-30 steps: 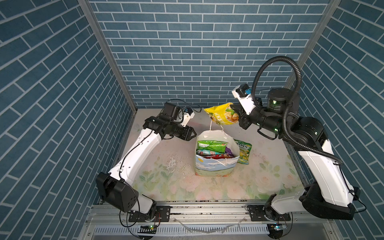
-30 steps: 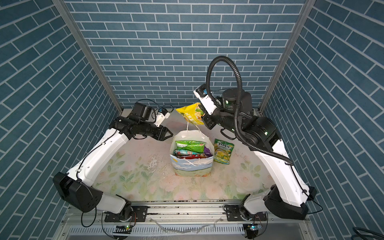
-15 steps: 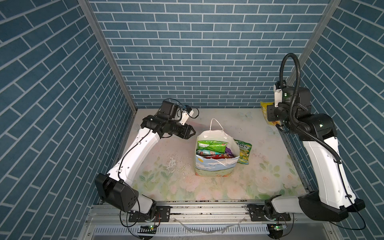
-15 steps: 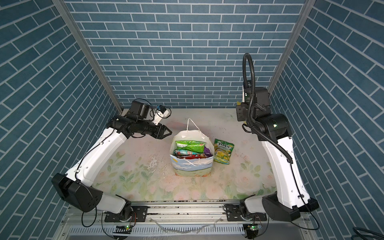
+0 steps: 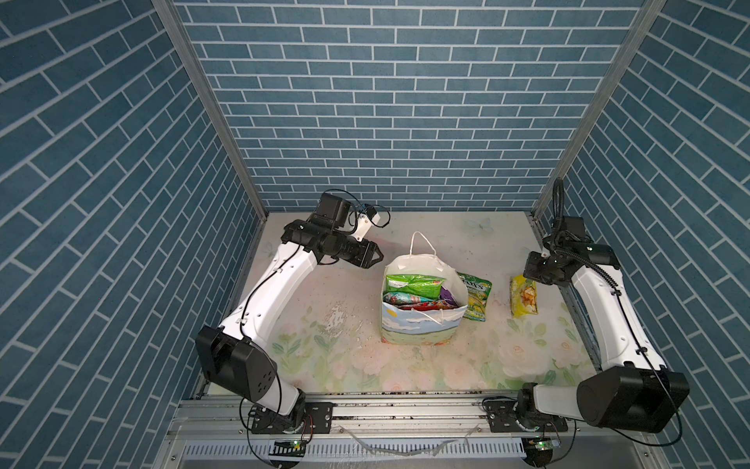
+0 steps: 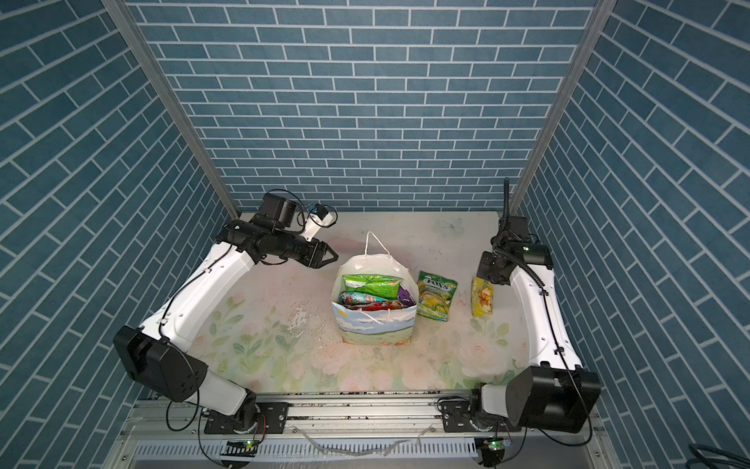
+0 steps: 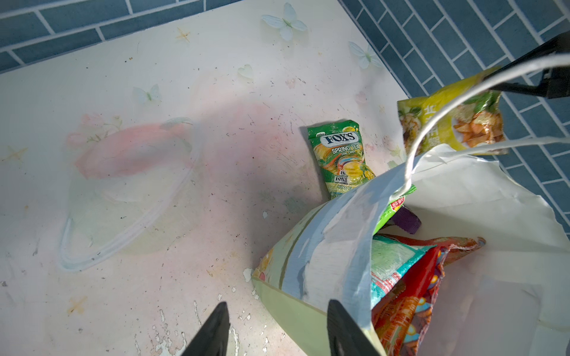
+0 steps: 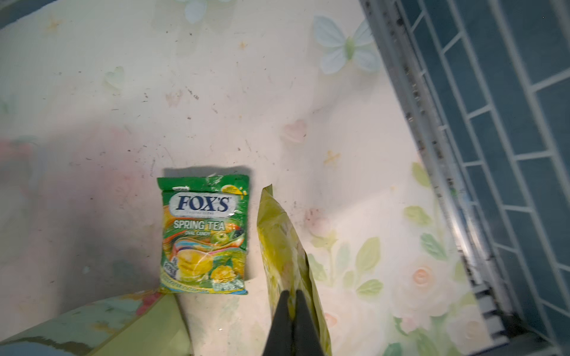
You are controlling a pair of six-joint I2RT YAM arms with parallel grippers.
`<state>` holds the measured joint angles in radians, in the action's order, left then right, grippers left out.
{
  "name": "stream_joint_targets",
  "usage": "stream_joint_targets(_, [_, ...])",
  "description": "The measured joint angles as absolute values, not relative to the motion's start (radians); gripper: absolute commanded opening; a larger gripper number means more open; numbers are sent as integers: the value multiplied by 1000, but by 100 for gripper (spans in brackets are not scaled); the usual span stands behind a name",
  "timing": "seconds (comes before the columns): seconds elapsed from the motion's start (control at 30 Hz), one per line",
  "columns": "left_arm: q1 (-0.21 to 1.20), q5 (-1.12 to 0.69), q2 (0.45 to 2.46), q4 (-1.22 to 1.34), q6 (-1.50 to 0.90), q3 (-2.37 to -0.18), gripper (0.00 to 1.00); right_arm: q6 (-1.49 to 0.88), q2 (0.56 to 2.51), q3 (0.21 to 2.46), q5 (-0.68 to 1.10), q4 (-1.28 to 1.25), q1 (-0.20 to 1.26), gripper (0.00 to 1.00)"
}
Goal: Take the snacks out of the paper bag
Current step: Place the snack at the middle-right of the table.
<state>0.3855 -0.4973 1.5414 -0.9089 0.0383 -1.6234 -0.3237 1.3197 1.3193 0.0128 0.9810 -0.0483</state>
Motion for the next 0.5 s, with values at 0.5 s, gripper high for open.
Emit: stream_joint_targets(0.5, [385, -499, 1548, -908, 39, -1626, 53, -415, 1328, 1040, 233, 758, -233, 0])
